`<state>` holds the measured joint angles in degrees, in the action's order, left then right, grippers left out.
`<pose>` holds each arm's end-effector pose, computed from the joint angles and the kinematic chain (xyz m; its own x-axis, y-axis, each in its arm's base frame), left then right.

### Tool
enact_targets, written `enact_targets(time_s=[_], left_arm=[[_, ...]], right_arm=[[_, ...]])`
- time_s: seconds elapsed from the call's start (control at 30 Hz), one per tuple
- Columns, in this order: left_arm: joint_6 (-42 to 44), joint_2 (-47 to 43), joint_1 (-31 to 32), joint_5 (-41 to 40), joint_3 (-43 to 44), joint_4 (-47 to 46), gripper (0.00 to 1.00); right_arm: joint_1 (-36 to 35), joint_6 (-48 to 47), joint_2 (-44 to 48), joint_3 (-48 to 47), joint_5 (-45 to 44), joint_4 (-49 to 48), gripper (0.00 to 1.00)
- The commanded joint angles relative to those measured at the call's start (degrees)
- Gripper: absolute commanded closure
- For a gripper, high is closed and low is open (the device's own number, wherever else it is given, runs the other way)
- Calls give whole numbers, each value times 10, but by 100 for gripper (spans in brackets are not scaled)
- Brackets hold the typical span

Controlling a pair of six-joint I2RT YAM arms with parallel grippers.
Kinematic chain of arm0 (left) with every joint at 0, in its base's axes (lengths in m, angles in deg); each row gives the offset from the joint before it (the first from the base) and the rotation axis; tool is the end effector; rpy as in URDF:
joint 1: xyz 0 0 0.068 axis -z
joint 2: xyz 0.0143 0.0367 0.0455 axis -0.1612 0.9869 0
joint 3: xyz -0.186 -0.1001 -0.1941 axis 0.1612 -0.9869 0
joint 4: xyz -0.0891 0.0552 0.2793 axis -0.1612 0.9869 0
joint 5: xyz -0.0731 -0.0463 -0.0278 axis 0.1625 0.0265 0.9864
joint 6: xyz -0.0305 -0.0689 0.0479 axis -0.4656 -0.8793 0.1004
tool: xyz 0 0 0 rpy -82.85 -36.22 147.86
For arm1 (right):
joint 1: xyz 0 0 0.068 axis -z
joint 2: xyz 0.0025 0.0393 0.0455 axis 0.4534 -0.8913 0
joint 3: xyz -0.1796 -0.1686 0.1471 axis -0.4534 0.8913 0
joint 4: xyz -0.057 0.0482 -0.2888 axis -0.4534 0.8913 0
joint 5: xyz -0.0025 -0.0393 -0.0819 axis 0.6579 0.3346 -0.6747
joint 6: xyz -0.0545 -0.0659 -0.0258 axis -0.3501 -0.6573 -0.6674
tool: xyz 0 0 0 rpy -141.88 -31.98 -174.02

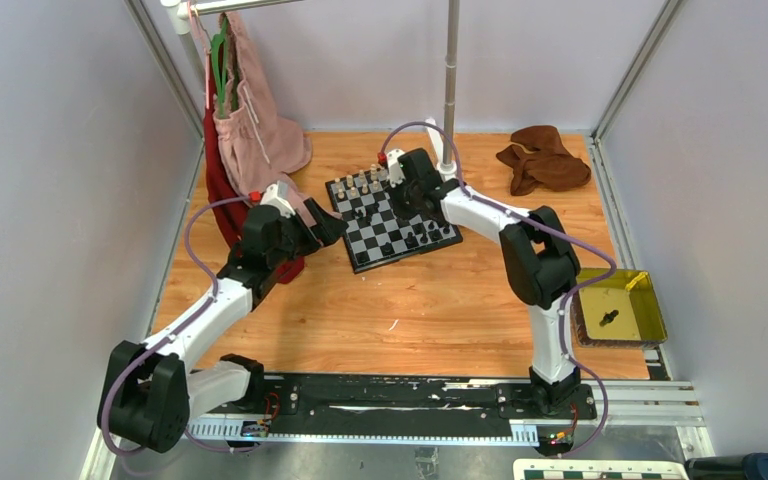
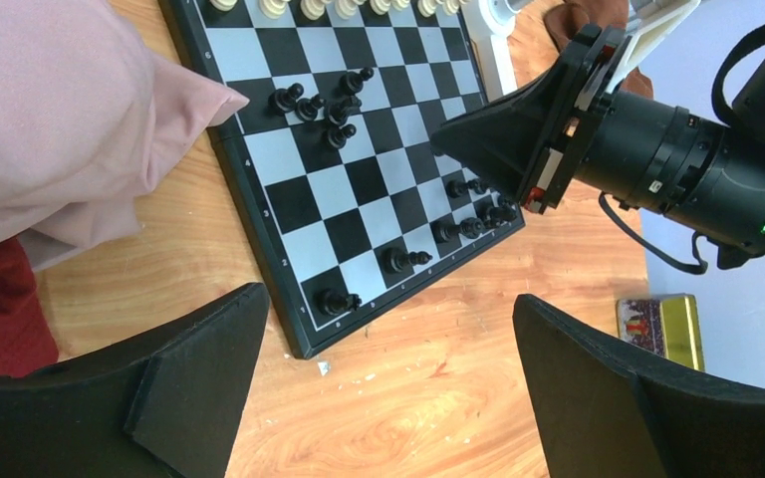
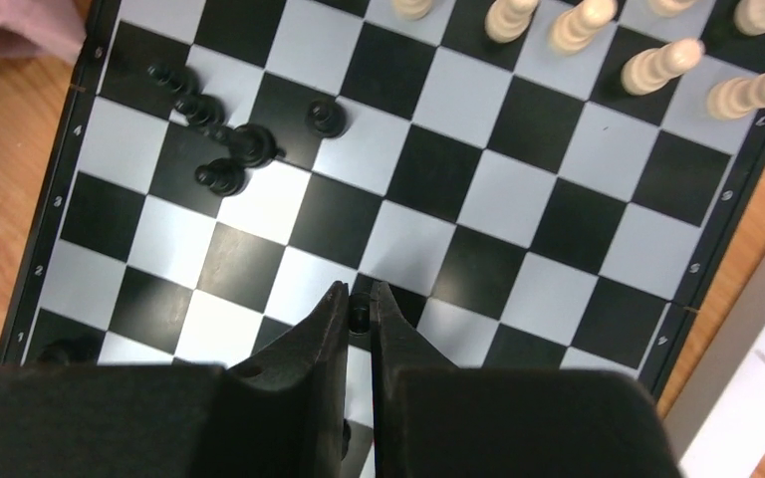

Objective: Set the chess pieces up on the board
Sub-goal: Pick up the chess piece from the chessboard, then place the chess piece on the chessboard.

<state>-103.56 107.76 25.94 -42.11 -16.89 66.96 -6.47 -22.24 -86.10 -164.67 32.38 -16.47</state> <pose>0.2957 -0.1033 0.2144 -0.5530 -0.5277 -0.6448 0.0937 0.7296 -0.6774 0.4533 0.3109 0.1809 -0.4776 -0.3695 -0.7971 -0.6510 0.7581 0.0387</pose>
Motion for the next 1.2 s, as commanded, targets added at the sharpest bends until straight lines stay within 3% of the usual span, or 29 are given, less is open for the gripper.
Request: enact_targets(time_s=[0.0,0.33,1.17], left_arm=[[2,-23,-4,2,-8,22,0],[-4,-44,-4,-1,-16,34,0],[-15,-51,-3,-6,-24,34,0]], right_arm=[[-18,5,30,31,-19,-2,97],[-23,7,65,88,-33,-14,98],[-19,3,70,114,-36,-19,98]])
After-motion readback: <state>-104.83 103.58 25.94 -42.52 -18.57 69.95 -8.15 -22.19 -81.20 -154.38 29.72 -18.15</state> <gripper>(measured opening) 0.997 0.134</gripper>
